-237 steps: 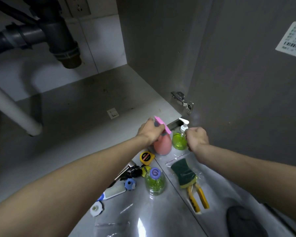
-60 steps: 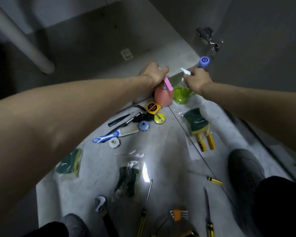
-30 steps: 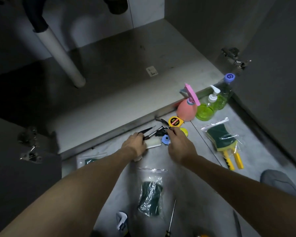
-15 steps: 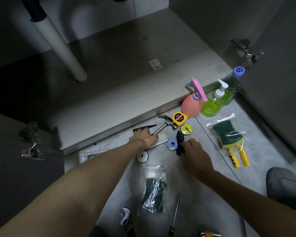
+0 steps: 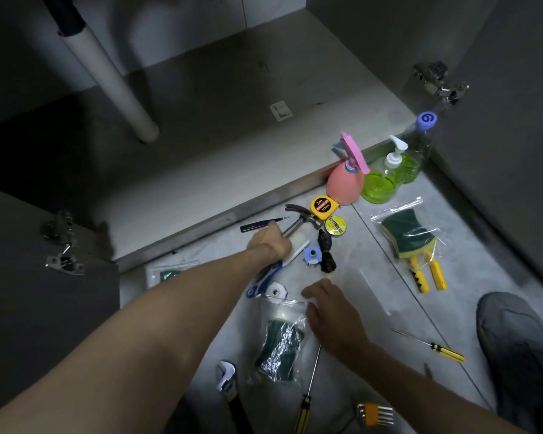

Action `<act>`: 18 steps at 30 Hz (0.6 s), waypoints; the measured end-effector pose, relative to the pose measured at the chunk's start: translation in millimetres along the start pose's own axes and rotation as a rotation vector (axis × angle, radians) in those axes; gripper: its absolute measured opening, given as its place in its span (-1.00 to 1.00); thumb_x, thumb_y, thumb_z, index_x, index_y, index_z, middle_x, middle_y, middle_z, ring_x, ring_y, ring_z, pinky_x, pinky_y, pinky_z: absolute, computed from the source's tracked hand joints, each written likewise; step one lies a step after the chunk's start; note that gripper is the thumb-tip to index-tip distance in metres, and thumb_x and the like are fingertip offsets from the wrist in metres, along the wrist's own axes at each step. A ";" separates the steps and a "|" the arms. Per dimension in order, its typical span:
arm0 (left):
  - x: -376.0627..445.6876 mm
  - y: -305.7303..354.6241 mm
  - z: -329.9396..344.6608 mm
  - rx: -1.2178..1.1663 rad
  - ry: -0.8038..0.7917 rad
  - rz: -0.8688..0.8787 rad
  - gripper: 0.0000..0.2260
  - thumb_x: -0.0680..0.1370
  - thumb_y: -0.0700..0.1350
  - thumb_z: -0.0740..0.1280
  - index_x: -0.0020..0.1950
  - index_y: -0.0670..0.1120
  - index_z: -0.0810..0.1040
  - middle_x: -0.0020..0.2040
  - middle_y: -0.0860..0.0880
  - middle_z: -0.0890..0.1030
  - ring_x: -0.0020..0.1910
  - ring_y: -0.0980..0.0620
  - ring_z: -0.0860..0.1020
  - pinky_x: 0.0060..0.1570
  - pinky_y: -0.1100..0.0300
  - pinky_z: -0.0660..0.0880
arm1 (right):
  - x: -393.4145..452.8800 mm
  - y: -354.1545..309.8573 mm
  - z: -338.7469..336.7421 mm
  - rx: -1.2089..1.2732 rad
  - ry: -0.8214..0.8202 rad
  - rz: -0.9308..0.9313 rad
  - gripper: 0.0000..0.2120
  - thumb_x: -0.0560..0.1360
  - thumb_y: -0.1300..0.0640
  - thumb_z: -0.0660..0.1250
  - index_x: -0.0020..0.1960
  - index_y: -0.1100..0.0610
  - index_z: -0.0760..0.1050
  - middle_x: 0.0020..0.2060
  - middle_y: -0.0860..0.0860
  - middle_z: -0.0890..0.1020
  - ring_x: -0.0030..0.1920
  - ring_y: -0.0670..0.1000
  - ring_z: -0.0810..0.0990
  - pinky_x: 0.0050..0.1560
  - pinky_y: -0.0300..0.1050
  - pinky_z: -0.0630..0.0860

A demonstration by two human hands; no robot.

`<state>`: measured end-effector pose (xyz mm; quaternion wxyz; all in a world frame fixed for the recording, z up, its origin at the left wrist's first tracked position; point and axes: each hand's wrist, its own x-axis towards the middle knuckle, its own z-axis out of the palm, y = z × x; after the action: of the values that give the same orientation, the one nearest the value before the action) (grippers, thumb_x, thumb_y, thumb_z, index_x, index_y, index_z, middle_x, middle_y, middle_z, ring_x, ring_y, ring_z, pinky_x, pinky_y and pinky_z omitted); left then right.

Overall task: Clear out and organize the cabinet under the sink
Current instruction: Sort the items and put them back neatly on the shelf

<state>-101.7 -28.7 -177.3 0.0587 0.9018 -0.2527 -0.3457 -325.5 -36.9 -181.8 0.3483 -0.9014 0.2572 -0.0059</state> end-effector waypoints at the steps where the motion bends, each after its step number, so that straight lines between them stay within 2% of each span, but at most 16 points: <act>1: -0.1 0.2 -6.1 -0.011 0.032 0.016 -0.74 0.57 0.03 0.23 0.13 -0.11 0.50 0.04 -0.11 0.60 -0.03 -0.11 0.54 -0.08 0.08 0.48 | -2.8 -0.8 2.7 -0.001 0.000 -0.028 -0.78 0.60 0.21 0.23 0.21 0.11 0.54 0.12 0.01 0.50 0.11 0.02 0.48 0.05 -0.10 0.46; 4: -10.5 -2.8 -30.6 0.046 0.193 0.064 -0.70 0.59 0.07 0.22 -0.04 -0.16 0.54 -0.01 -0.19 0.64 -0.08 -0.19 0.59 -0.16 0.09 0.49 | -10.4 -6.5 9.4 -0.050 -0.025 -0.181 -0.77 0.59 0.11 0.23 0.21 0.07 0.53 0.12 -0.01 0.51 0.08 0.02 0.51 0.00 -0.11 0.50; 6: -24.7 -9.2 -39.0 0.022 0.306 0.057 -0.70 0.61 0.05 0.20 0.02 -0.16 0.57 0.03 -0.24 0.64 0.01 -0.27 0.59 -0.13 0.06 0.46 | -16.4 -11.2 16.3 -0.088 -0.084 -0.338 -0.71 0.58 0.03 0.25 0.27 0.05 0.52 0.20 0.00 0.51 0.12 0.01 0.51 0.02 -0.12 0.50; 10: -64.8 -30.1 -26.0 -0.212 0.409 -0.023 -0.72 0.63 0.10 0.16 0.01 -0.10 0.46 0.06 -0.25 0.62 0.09 -0.29 0.55 -0.06 0.03 0.40 | -35.6 -12.4 42.4 -0.240 -0.269 -0.623 -0.61 0.53 -0.13 0.26 0.30 -0.02 0.50 0.35 0.06 0.47 0.26 0.08 0.47 0.17 -0.02 0.48; 12: -93.7 -46.1 -8.0 -0.335 0.430 -0.107 -0.70 0.62 0.16 0.18 -0.03 -0.08 0.43 0.02 -0.21 0.62 0.06 -0.27 0.56 -0.09 0.07 0.37 | -44.7 -8.8 51.6 -0.364 -0.353 -0.674 -0.55 0.50 -0.19 0.24 0.33 -0.03 0.48 0.37 0.09 0.47 0.28 0.13 0.45 0.19 0.05 0.47; 14: -128.6 -64.8 15.9 -0.434 0.457 -0.196 -0.70 0.62 0.16 0.20 -0.06 -0.07 0.42 0.01 -0.21 0.61 0.06 -0.27 0.55 -0.06 0.05 0.38 | -47.7 -6.9 52.9 -0.440 -0.352 -0.687 -0.54 0.46 -0.14 0.25 0.31 -0.01 0.48 0.37 0.09 0.48 0.28 0.15 0.45 0.21 0.07 0.43; 18: -200.3 -106.0 58.6 -0.544 0.519 -0.359 -0.74 0.65 0.10 0.19 -0.07 -0.08 0.43 -0.01 -0.20 0.62 0.05 -0.26 0.56 -0.10 0.09 0.32 | -37.7 -7.5 38.8 -0.484 -0.256 -0.625 -0.66 0.40 0.14 0.31 0.17 0.07 0.54 0.30 0.11 0.54 0.22 0.18 0.52 0.15 0.06 0.46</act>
<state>-222.9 166.5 -132.4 0.2953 0.9404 0.0324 -0.1657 -347.5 9.7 -200.1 0.1373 -0.9854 -0.0801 0.0615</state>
